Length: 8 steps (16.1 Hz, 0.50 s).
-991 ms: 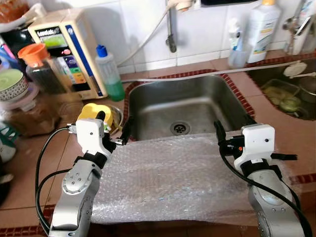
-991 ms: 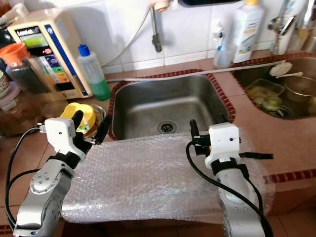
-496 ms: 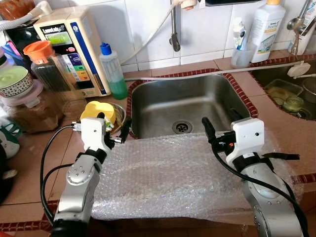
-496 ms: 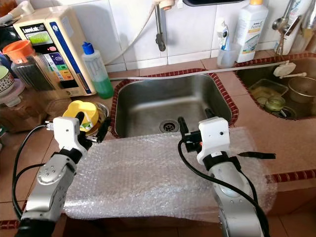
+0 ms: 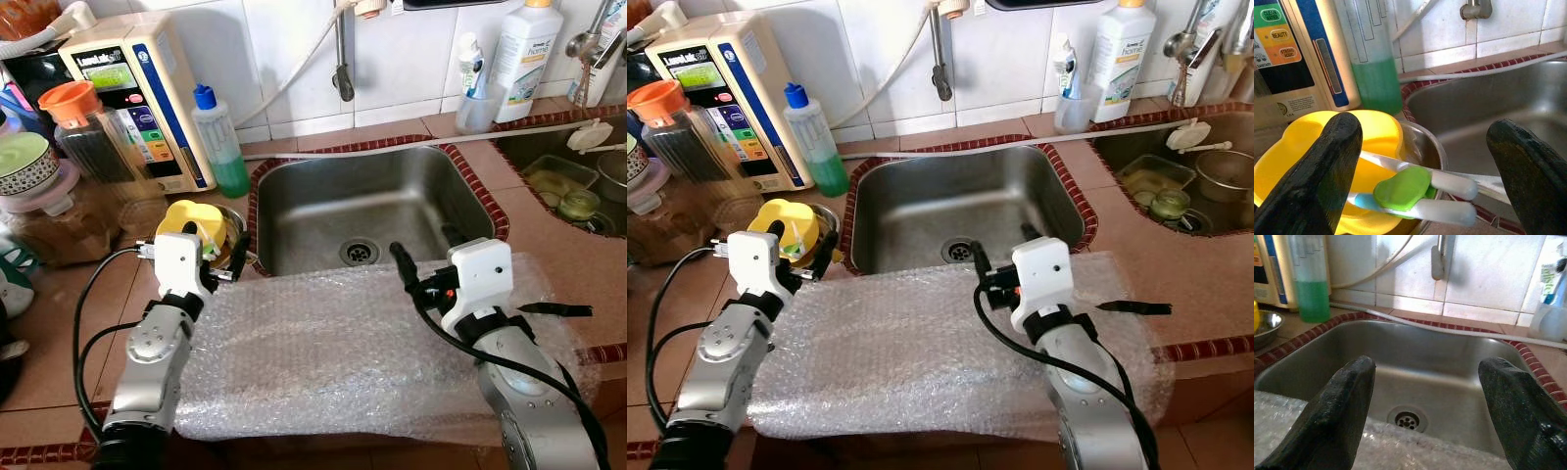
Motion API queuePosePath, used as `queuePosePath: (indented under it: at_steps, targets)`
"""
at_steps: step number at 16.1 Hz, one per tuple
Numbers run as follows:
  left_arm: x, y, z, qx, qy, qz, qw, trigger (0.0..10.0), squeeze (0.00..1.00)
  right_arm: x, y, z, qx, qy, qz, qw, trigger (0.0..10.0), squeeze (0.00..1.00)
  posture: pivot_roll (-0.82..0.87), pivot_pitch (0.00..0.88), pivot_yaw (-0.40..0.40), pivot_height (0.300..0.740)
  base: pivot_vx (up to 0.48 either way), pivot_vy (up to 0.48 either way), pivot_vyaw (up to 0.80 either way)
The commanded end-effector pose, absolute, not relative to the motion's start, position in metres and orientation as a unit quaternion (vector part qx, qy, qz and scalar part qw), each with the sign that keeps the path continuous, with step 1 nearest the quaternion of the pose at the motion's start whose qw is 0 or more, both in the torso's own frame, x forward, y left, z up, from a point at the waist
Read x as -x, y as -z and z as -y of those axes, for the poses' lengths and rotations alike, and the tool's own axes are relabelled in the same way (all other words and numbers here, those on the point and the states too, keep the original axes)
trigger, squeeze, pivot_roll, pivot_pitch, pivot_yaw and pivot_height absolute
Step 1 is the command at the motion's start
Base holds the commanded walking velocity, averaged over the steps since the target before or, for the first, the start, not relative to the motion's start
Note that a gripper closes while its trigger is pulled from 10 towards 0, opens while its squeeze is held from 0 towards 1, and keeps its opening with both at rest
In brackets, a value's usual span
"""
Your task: Kitchen organization
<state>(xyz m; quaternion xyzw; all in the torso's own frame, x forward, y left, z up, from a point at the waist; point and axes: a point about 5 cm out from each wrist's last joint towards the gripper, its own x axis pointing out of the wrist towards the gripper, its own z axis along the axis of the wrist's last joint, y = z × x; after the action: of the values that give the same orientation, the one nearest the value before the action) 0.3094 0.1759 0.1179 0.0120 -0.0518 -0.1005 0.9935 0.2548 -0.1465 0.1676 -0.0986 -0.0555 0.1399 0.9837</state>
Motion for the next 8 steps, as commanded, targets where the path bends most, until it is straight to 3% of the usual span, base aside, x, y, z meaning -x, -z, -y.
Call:
queuePosePath:
  at_steps: [1, 5, 6, 7, 8]
  targets:
    - [-0.308, -0.118, -0.186, -0.023, 0.090, 0.053, 0.994, 10.0, 0.00, -0.252, -0.172, 0.142, 0.095, -0.157, 0.061, 0.981, 10.0, 0.00, -0.34, 0.096, 0.160, 0.740, 0.000, 0.000, 0.00]
    - [-0.306, -0.117, -0.197, -0.039, 0.084, 0.055, 0.994, 10.0, 0.00, -0.253, -0.173, 0.138, 0.090, -0.172, 0.061, 0.979, 10.0, 0.00, -0.33, 0.092, 0.155, 0.740, 0.000, 0.000, 0.00]
    - [-0.305, -0.118, -0.200, -0.046, 0.084, 0.056, 0.994, 4.0, 0.00, -0.253, -0.173, 0.138, 0.090, -0.177, 0.061, 0.978, 10.0, 0.00, -0.33, 0.091, 0.153, 0.740, 0.000, 0.000, 0.00]
    - [-0.304, -0.118, -0.201, -0.049, 0.082, 0.056, 0.994, 1.5, 0.00, -0.253, -0.173, 0.137, 0.089, -0.181, 0.060, 0.978, 10.0, 0.00, -0.33, 0.090, 0.154, 0.740, 0.000, 0.000, 0.00]
    - [-0.304, -0.117, -0.202, -0.049, 0.082, 0.056, 0.994, 0.0, 0.00, -0.252, -0.172, 0.136, 0.087, -0.187, 0.058, 0.977, 10.0, 0.00, -0.33, 0.090, 0.154, 0.740, 0.000, 0.000, 0.00]
